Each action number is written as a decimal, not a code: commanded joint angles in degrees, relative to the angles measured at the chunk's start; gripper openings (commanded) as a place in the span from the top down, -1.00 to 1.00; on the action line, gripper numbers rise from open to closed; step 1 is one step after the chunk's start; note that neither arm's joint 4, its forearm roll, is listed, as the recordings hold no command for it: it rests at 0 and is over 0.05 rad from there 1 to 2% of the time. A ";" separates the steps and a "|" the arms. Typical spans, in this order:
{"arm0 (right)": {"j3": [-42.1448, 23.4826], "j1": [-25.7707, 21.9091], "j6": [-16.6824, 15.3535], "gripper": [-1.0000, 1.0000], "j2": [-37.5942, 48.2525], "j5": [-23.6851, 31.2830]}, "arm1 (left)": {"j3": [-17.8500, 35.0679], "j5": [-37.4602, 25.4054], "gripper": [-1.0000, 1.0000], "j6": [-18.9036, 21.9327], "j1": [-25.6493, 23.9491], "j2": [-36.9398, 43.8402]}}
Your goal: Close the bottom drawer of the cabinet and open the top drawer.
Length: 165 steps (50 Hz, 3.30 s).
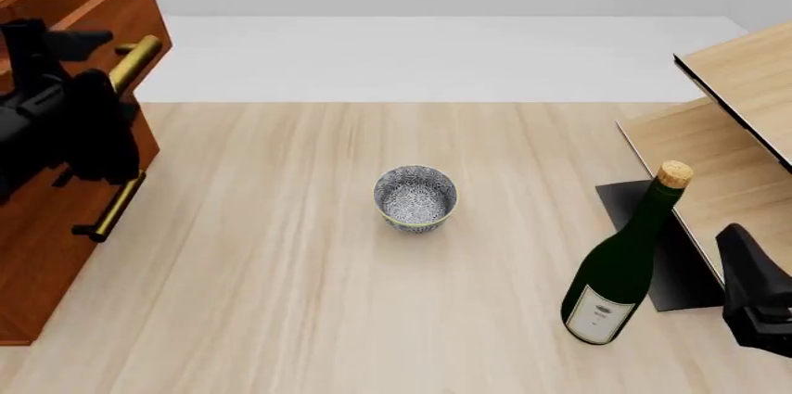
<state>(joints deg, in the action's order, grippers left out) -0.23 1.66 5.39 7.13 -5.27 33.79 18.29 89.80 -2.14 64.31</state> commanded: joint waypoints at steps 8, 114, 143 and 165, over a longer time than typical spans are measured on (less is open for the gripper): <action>0.00 -0.10 0.19 -1.00 0.00 0.07 | -1.18 -0.43 -1.00 -0.68 -0.68 -0.99; -0.15 0.54 2.60 -1.00 3.57 -2.74 | 51.17 -47.54 -1.00 -39.37 -15.11 6.85; -0.17 0.31 1.87 -1.00 2.20 -1.64 | 90.74 -83.86 -1.00 -72.74 -11.45 20.57; -0.24 -0.28 0.78 -1.00 -1.00 1.21 | 74.61 -83.80 -1.00 -78.31 0.80 8.92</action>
<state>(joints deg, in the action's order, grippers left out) -0.45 1.68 6.60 7.52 -5.30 114.53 -65.26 15.50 -5.60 77.33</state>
